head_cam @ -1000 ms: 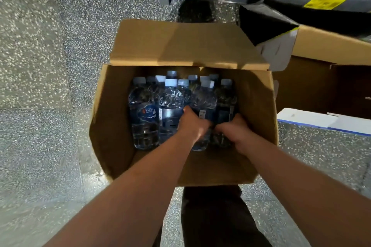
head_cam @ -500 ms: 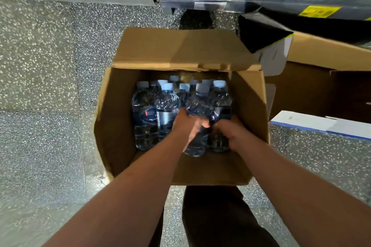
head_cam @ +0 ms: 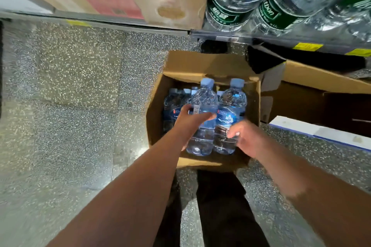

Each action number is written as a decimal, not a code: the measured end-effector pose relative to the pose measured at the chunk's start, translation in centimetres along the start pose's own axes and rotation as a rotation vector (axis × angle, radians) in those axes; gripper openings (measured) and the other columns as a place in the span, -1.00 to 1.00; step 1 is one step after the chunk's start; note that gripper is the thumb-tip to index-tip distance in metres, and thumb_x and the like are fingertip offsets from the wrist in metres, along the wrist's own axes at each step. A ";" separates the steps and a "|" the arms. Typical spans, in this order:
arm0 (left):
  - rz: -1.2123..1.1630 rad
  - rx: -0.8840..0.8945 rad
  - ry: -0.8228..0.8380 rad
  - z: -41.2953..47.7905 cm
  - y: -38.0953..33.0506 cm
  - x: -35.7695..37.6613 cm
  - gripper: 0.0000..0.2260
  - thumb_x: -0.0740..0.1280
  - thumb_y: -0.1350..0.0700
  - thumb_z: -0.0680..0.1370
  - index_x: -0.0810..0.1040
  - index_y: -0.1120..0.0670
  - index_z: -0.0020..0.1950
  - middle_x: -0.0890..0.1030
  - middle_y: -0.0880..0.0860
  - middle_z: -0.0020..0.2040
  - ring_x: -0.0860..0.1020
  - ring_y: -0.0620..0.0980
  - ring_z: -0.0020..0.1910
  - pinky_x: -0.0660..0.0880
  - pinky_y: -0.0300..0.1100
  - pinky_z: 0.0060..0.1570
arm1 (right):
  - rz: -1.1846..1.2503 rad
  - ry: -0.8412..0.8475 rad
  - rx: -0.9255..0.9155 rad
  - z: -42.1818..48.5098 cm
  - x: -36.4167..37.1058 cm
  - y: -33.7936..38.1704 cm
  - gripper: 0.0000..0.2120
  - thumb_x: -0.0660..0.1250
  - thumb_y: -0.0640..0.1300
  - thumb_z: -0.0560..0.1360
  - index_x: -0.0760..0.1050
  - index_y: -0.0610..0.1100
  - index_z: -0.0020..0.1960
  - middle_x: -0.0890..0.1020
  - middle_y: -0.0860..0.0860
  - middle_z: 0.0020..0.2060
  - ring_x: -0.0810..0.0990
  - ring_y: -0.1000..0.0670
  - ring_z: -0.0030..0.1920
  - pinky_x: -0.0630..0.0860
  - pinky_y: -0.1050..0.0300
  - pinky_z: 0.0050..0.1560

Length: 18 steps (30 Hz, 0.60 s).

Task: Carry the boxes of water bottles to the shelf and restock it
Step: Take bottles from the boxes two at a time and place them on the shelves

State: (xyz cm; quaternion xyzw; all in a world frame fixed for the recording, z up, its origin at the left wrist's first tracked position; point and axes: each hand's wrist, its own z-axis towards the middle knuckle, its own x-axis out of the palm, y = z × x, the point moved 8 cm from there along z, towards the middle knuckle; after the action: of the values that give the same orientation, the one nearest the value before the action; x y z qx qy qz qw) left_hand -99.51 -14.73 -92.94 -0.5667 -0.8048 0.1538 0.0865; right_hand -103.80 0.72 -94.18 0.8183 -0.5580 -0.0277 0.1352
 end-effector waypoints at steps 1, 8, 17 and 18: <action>-0.002 0.012 0.012 -1.0 -0.6 -0.3 -0.28 0.55 -0.01 0.27 0.36 0.06 0.36 0.57 0.07 0.15 0.56 -0.02 0.02 0.46 0.11 0.22 | 0.039 0.001 -0.027 -1.2 0.5 0.6 -0.74 0.23 -0.55 0.26 0.43 -0.27 -0.15 0.51 -0.10 -0.25 0.56 0.03 -0.17 0.53 0.09 0.11; 0.057 0.134 0.124 -8.1 -6.5 -3.8 -0.67 0.45 0.13 0.43 0.49 0.08 0.17 0.59 0.03 -0.06 0.54 -0.04 -0.13 0.50 -0.02 0.04 | 0.120 0.106 -0.141 -9.7 6.2 5.3 -0.54 0.47 -0.25 0.19 0.57 -0.19 0.10 0.66 -0.10 0.00 0.61 -0.13 0.05 0.47 -0.11 0.18; 0.061 0.479 0.198 -22.1 -17.5 -9.1 -0.87 0.46 0.25 0.39 0.61 0.02 -0.21 0.64 -0.14 -0.39 0.57 -0.21 -0.40 0.44 -0.28 -0.26 | 0.100 0.078 -0.388 -22.3 11.4 13.9 -0.38 0.49 -0.16 0.13 0.54 -0.34 0.16 0.58 -0.20 0.20 0.51 -0.23 0.22 0.31 -0.26 0.36; 0.046 0.522 0.203 -23.9 -18.8 -9.4 -0.87 0.48 0.25 0.37 0.61 0.03 -0.21 0.64 -0.13 -0.38 0.57 -0.20 -0.39 0.45 -0.27 -0.25 | 0.082 0.078 -0.405 -24.1 12.2 14.9 -0.42 0.47 -0.18 0.13 0.56 -0.33 0.13 0.62 -0.17 0.12 0.55 -0.22 0.15 0.35 -0.23 0.33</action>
State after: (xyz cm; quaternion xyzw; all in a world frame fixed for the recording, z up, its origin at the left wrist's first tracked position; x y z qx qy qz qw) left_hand -105.44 -25.83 -63.65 -0.5557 -0.7123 0.3001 0.3063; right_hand -107.99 -10.96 -65.94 0.7515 -0.5681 -0.1020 0.3196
